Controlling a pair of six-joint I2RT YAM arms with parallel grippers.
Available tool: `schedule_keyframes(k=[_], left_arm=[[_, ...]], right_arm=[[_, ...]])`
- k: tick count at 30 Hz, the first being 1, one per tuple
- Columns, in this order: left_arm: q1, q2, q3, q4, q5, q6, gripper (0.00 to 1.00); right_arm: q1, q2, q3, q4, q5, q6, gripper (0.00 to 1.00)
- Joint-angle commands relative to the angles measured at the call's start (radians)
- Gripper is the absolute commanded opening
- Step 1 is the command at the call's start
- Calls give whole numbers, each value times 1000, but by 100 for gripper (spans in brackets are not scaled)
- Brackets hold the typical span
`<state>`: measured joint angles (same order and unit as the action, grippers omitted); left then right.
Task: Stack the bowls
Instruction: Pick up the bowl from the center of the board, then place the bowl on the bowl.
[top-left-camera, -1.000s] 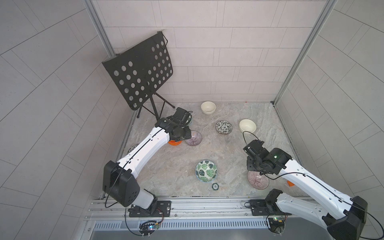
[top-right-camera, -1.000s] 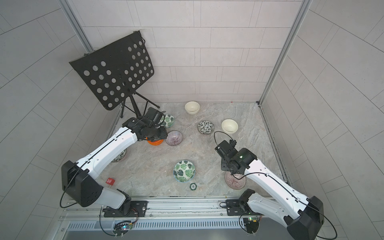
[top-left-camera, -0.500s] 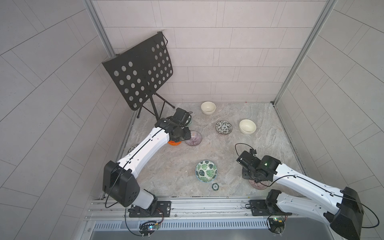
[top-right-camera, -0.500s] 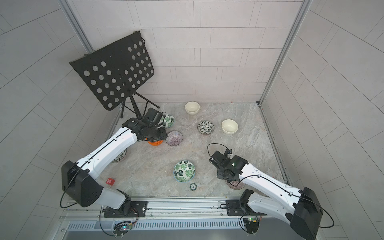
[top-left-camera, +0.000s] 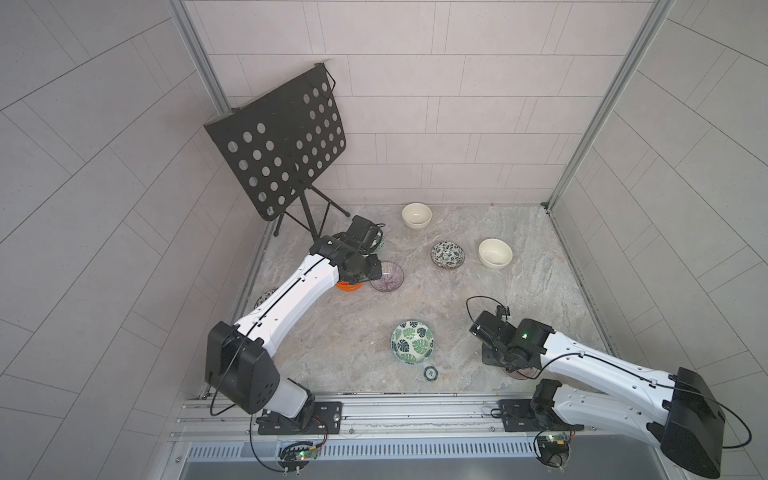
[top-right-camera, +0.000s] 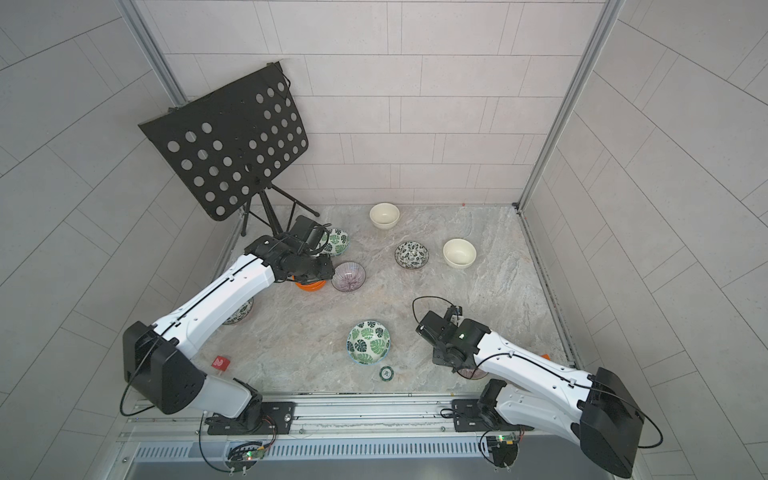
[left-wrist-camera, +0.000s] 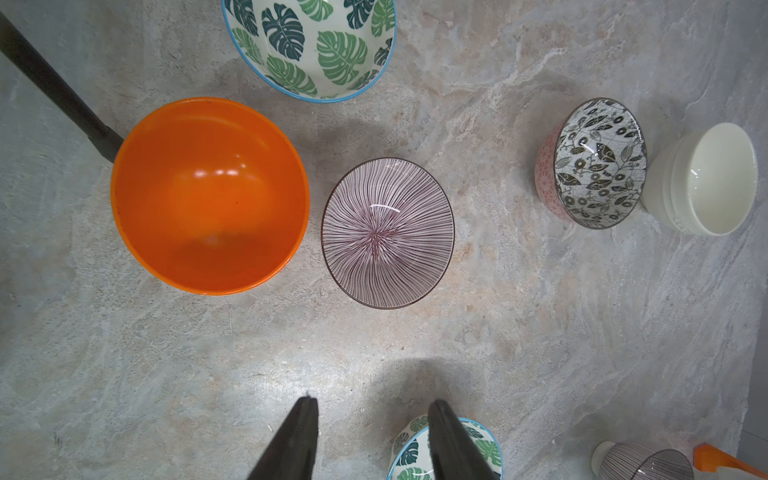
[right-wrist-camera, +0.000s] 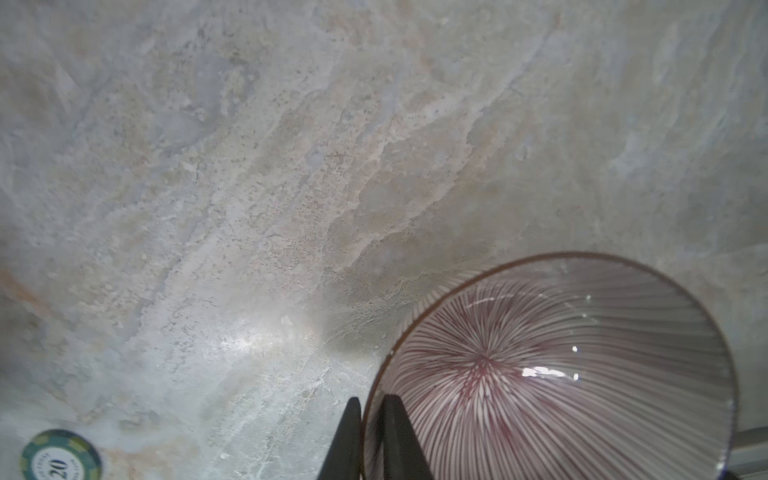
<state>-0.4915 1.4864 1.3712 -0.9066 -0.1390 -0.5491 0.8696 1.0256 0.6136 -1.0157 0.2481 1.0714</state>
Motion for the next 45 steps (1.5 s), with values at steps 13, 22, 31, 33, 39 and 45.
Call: schedule_keyframes(k=[13,22,31,33,39,45], left_arm=[[70,47,123,-43,80,45,47],[136,216,346,-224,268,204,49],[136,225,367,-255,291,255,49],[135,235,363,-260,312,269,49],[120,272,336,-280,382,319,46],[76,292,333,-321,327,353,45]], right_arm=[[63,161,308,35,174,-368,0],[85,397,613,311,-98,-1120,0],[88,595,762,320,-302,-1454,0],[88,601,761,334,-340,-1493,0],[88,629,785,339,-343,-1565,0],[88,670,848,325,-348,-1585,0]])
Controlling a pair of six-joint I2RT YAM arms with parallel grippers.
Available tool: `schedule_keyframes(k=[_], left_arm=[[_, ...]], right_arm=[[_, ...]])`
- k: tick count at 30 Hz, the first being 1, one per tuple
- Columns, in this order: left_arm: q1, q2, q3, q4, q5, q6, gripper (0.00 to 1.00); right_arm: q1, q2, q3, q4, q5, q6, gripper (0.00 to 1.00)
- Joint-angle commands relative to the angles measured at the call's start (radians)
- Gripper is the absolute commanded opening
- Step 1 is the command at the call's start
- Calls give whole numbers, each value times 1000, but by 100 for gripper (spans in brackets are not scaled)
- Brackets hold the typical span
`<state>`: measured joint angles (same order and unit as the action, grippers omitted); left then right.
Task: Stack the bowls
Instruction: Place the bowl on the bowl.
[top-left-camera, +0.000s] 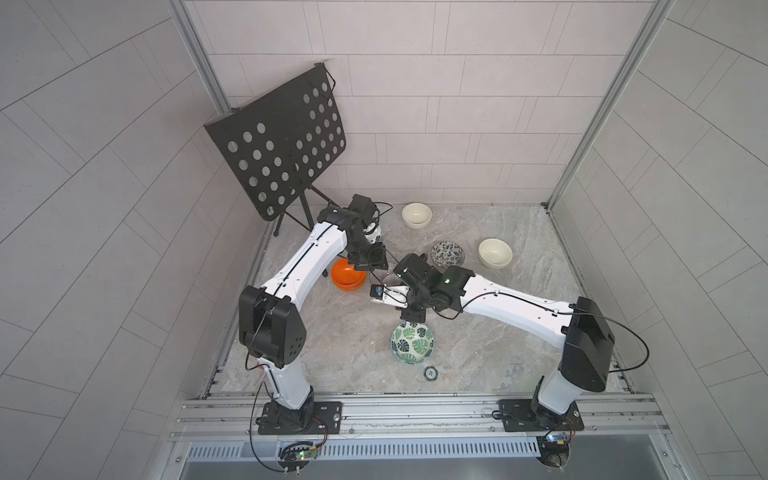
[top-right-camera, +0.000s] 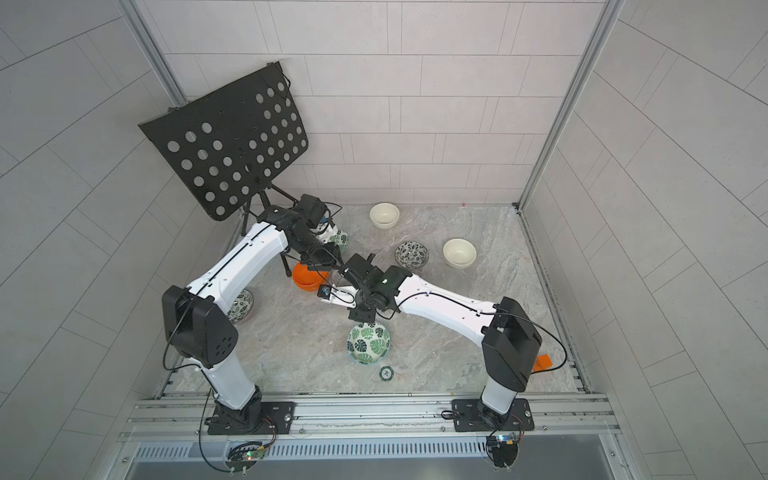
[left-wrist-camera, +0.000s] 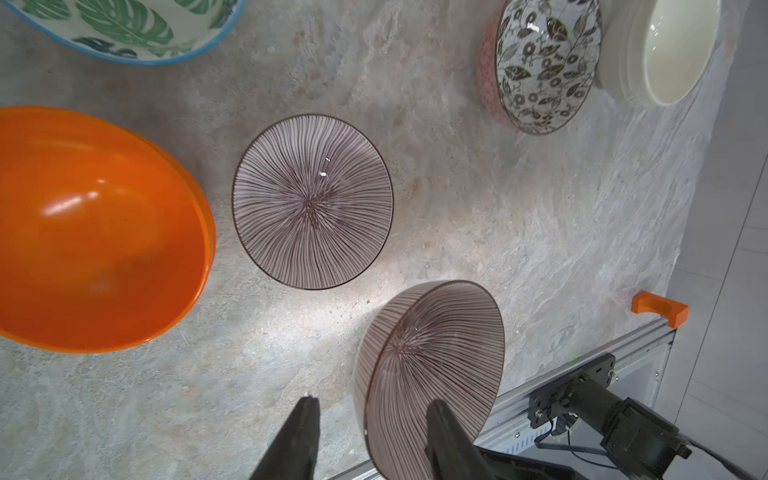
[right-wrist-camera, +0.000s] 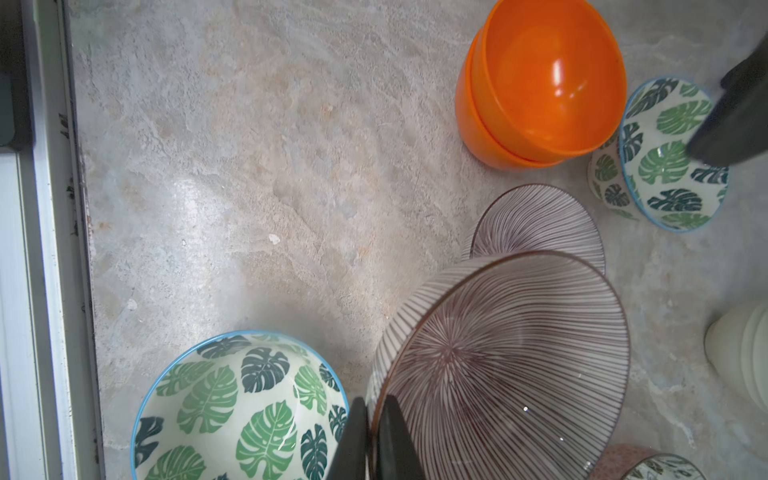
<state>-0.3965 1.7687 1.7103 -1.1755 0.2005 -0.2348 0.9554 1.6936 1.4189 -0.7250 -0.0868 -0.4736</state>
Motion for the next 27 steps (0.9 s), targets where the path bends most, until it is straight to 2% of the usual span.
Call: schedule_keyframes(k=[1,11,15,20,27], left_arm=[[-25,13,-6,-59,-27,38,44],[-38,10,-49,-74,-152,18,41],[-39,13,-63,-68,-156,13,37],[-39,15,-80,-58,-134,12,26],[-38,25,-88,-37,-110,-1,4]], right_arm=[[1,6,52,37,-13,-42,0],[5,32,92,40,-6,-58,0],[8,32,92,50,0,-58,0],[10,41,95,74,10,-63,0],[9,59,85,143,81,-59,0]])
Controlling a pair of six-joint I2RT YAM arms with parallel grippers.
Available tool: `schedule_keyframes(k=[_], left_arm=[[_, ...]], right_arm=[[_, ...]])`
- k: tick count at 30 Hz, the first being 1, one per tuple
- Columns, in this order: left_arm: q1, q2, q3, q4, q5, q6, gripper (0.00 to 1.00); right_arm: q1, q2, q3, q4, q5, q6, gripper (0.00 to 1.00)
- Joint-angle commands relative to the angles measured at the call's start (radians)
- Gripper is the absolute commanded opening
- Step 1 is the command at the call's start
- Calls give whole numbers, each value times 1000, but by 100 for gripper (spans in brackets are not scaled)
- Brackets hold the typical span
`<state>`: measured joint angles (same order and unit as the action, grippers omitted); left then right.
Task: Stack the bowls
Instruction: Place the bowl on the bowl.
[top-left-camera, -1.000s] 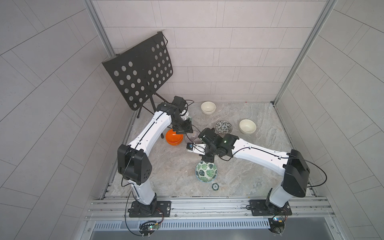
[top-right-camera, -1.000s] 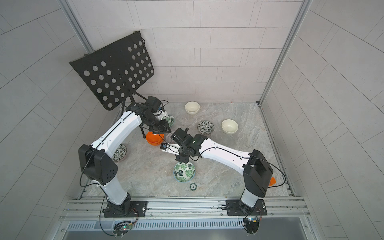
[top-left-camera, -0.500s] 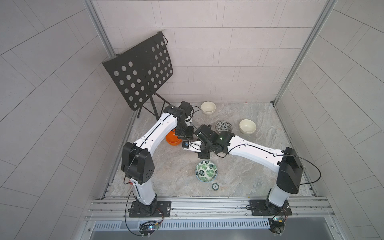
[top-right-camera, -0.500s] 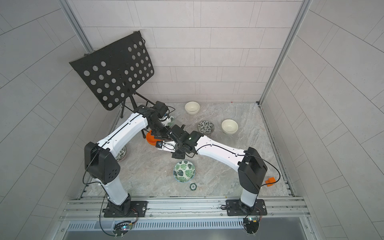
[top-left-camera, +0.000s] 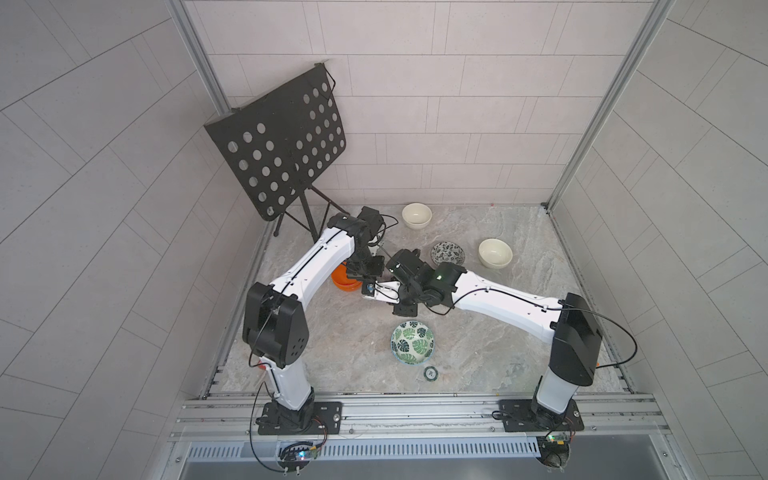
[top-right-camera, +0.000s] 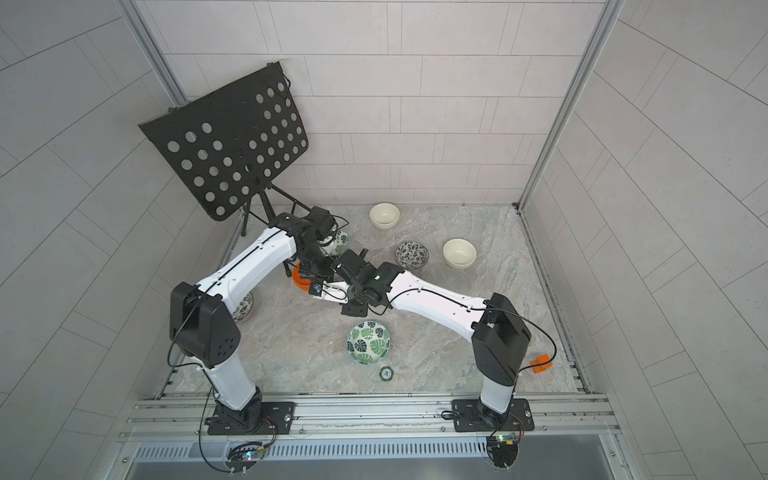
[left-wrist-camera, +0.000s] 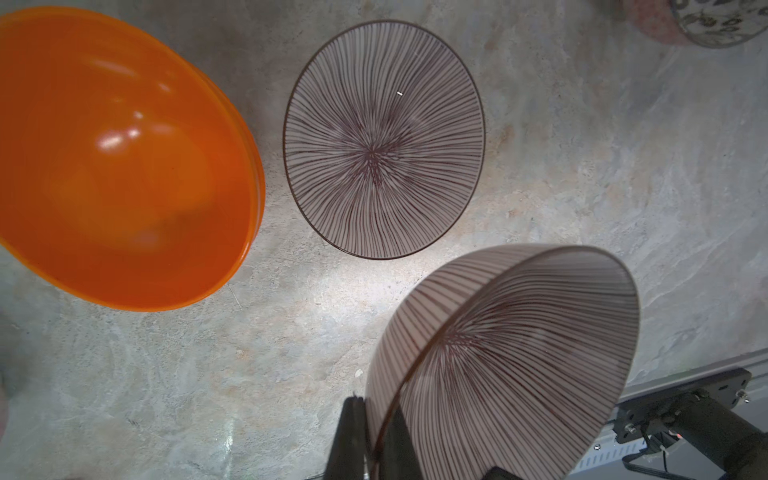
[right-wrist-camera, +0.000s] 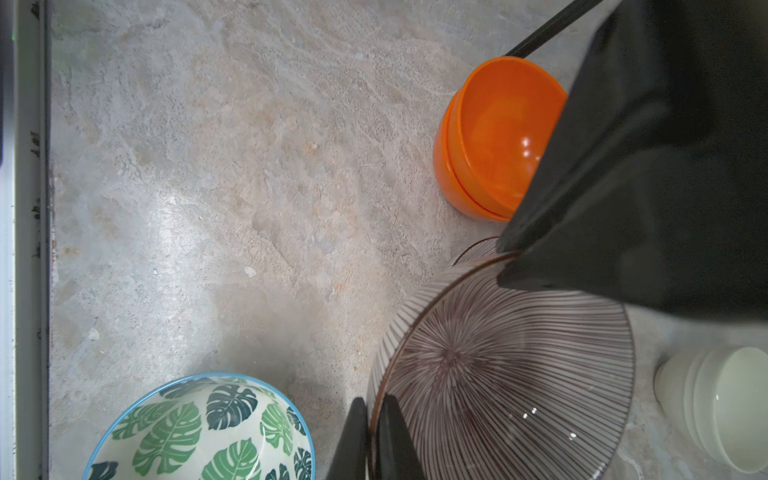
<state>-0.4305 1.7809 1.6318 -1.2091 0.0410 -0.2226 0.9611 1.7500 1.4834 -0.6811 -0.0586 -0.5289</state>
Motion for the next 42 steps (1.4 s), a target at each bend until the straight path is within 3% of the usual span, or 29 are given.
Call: schedule_keyframes(k=[1,3,6,7,11,15,19,20,25,37,42], left_arm=[[-4,14,-13,5,48,-18,2],[-4,14,-15,21,42,-36,0],[3,18,-16,58,26,-78,0],[9,18,-17,78,26,-96,0],[37,24,-17,139,61,-157,0],[52,53,3,167,36,-198,0],[63,90,3,185,27,-220,0],[65,97,-5,195,19,-230,0],[73,111,-35,256,-1,-265,0],[78,171,-29,257,-24,-284,2],[78,167,-35,258,-40,-282,14]], right_arm=[[4,4,14,118,68,3,0],[4,4,2,147,98,11,4],[2,-1,-20,206,190,38,34],[2,-6,-30,224,218,45,38],[1,-69,-90,319,345,69,47],[-2,-178,-169,397,382,104,54],[-4,-311,-270,475,385,140,56],[-6,-353,-302,496,386,149,62],[-13,-468,-387,519,369,178,63],[-16,-550,-452,511,362,210,63],[-16,-558,-455,508,356,213,63]])
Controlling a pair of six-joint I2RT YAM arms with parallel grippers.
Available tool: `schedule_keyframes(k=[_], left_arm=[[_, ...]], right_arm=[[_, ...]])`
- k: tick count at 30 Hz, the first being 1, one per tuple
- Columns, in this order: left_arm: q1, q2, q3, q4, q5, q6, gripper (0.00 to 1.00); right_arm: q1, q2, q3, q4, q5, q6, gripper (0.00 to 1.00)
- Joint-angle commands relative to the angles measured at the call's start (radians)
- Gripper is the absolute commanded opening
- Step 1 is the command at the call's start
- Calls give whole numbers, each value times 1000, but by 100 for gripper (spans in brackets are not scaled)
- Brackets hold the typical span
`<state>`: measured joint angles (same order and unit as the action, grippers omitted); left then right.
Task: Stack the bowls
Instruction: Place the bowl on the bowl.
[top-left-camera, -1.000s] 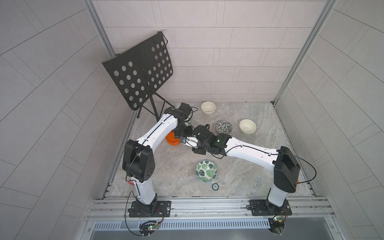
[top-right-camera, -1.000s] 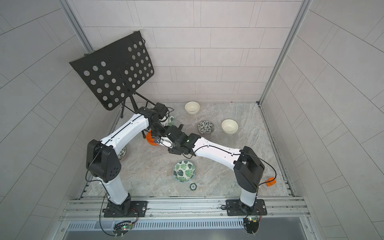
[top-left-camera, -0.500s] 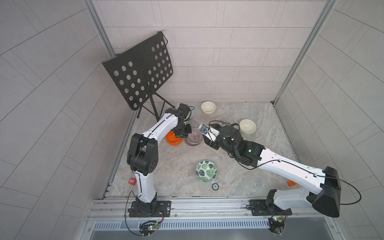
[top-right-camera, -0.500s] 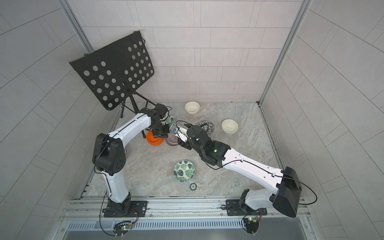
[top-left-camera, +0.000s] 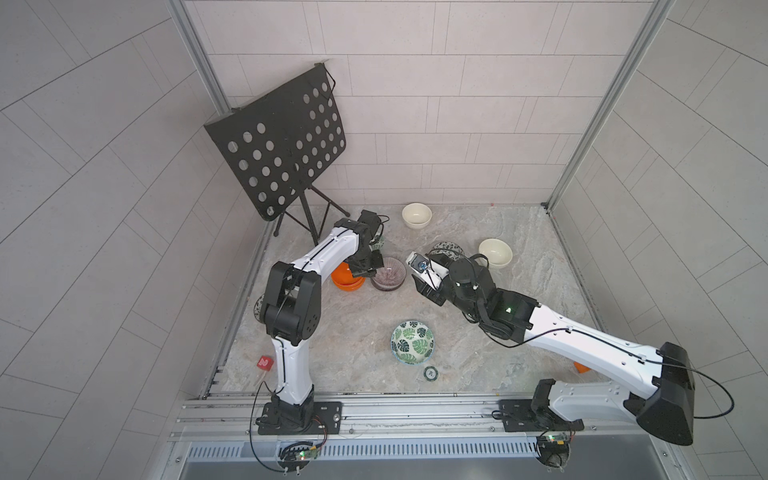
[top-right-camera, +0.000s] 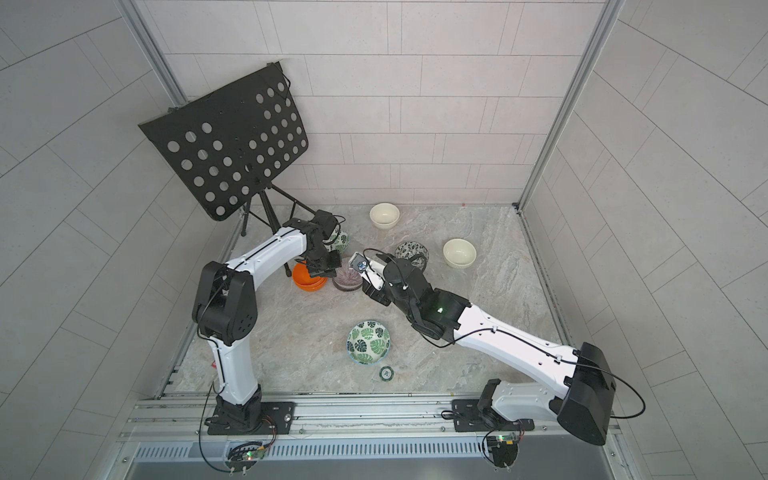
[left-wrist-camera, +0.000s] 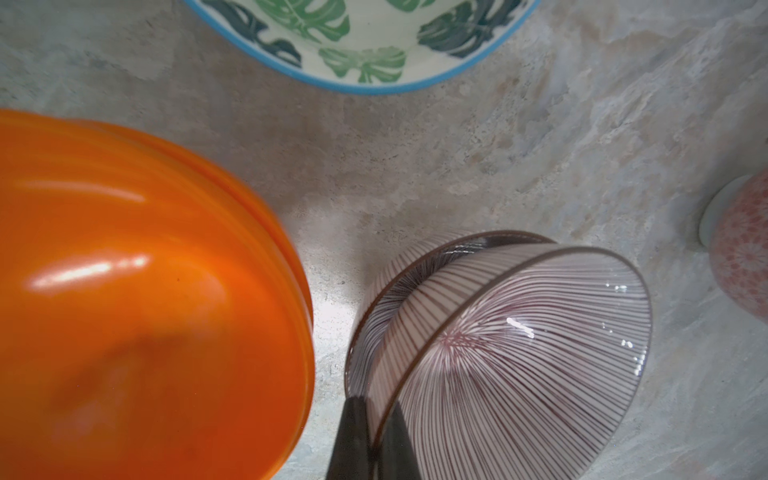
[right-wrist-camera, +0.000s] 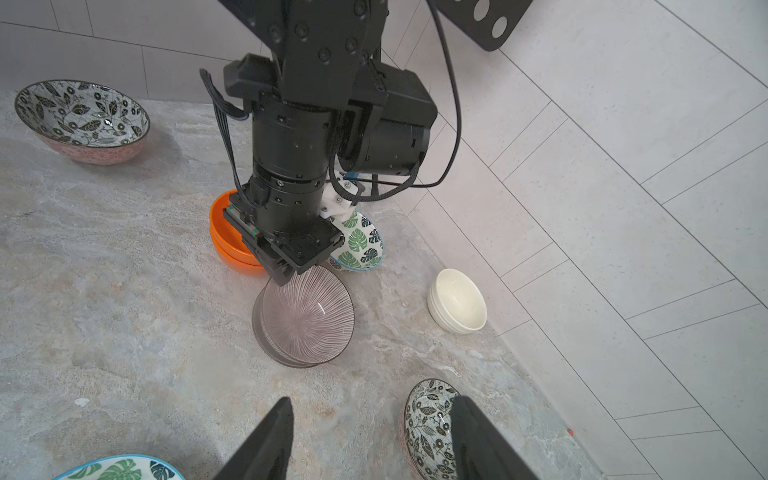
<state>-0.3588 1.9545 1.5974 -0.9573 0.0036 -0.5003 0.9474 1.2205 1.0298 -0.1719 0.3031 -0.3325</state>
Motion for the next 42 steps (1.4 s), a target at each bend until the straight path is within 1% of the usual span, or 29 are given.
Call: schedule_keyframes(k=[1,3,6,12,16,21,33,35,36,38,42], left_arm=[[5,-7,2,5,-5,-4,19],[5,-5,2,3,-9,-3,24],[6,-2,5,0,-6,1,27],[6,-36,-10,-5,-21,6,28],[5,-25,-6,-8,-12,10,23],[4,-17,-14,1,-17,15,12],[5,-21,-13,-12,-27,19,12],[5,-27,-13,-13,-28,20,14],[5,-35,-13,-16,-30,20,17],[5,-62,-14,-20,-44,16,29],[9,-186,-14,-35,-108,4,48]], right_arm=[[-2,-29,-2,-1,-5,19,63],[-2,-30,-2,-3,-8,21,63],[-2,-33,-4,-4,-12,23,63],[-2,-38,-7,-6,-20,35,63],[-2,-33,-10,-6,-27,48,63],[-2,-36,-14,-9,-25,53,63],[-2,-47,-34,-8,-18,59,63],[-2,-50,-37,-6,-16,59,63],[-2,-52,-37,-6,-16,59,63],[-2,-55,-37,-6,-16,62,63],[-2,-64,-35,-6,-16,63,63]])
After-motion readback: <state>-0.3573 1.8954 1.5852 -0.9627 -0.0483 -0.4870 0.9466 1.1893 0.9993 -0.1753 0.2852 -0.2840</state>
